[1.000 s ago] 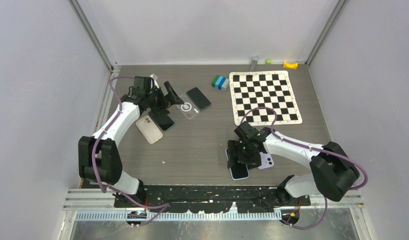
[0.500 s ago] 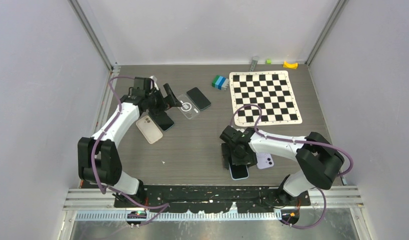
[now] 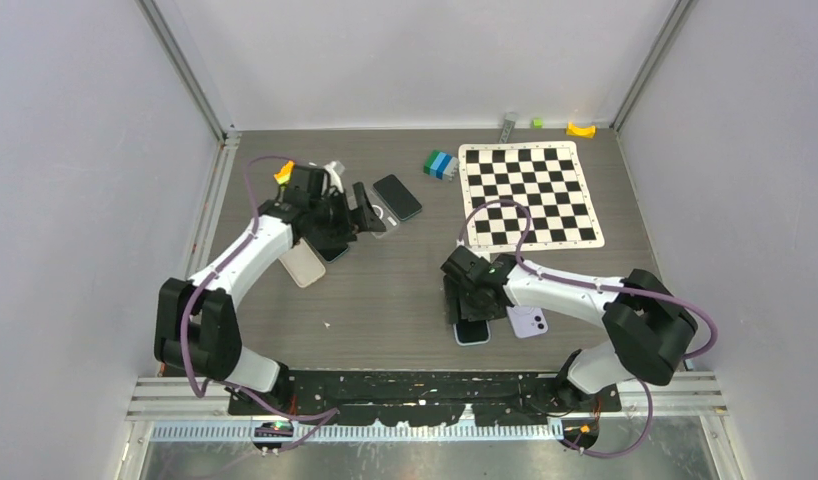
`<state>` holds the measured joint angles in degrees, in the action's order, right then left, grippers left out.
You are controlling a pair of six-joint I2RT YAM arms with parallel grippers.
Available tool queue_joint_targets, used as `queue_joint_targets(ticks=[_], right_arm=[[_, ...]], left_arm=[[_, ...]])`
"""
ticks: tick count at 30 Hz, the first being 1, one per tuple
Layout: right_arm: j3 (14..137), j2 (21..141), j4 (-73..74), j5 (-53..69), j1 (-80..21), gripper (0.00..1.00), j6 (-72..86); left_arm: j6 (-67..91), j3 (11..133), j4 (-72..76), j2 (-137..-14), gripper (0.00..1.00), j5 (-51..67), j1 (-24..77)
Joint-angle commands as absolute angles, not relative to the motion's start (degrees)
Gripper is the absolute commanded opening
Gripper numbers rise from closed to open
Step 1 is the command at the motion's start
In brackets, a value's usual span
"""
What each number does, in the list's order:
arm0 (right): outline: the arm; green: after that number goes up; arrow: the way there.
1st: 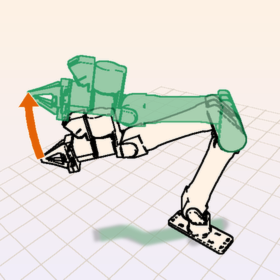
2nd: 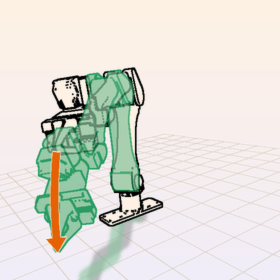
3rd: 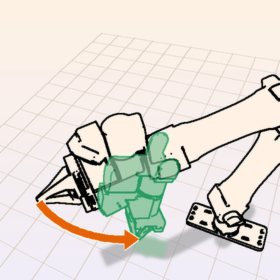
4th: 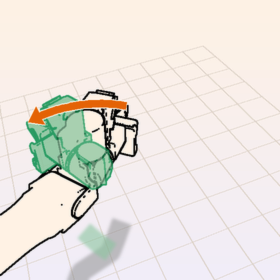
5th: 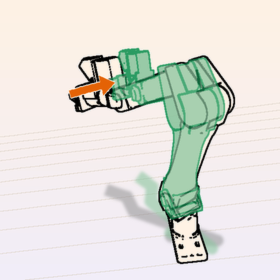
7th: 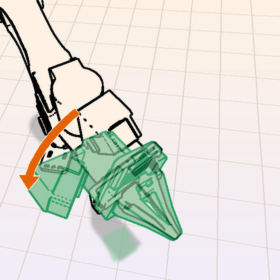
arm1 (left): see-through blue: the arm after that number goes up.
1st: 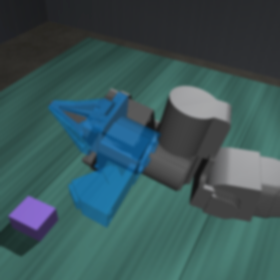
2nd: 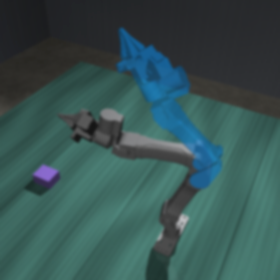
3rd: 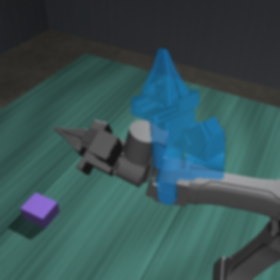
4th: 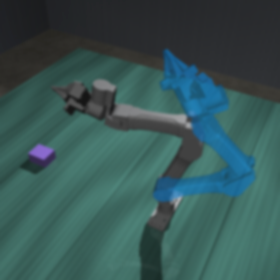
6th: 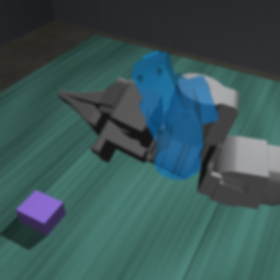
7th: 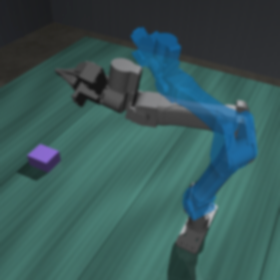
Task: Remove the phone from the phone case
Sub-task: Pick up the phone at the center of the board.
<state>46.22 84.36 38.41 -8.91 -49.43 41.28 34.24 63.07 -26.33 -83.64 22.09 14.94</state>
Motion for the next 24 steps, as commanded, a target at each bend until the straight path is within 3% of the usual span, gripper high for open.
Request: queue_joint_targets(ticks=[1, 17, 21, 24], right_arm=[[49.0, 80.31, 29.68, -10.51, -48.65, 0.47, 37.45], [58.09, 81.83, 21.6, 3.17, -46.62, 0.46, 28.85], [60.04, 81.86, 20.6, 5.86, -46.2, 0.46, 28.99], [60.91, 82.11, 20.0, 8.24, -45.55, 0.46, 29.46]], left_arm=[[38.16, 57.4, -16.56, -83.37, 0.87, 29.88, 19.36], [47.77, 51.91, -1.5, -88.29, 0.86, 33.1, 28.56], [50.58, 51.68, 2.05, -88.75, 0.78, 33.88, 28.56], [51.23, 51.55, 2.95, -88.32, 0.64, 33.99, 28.56]])
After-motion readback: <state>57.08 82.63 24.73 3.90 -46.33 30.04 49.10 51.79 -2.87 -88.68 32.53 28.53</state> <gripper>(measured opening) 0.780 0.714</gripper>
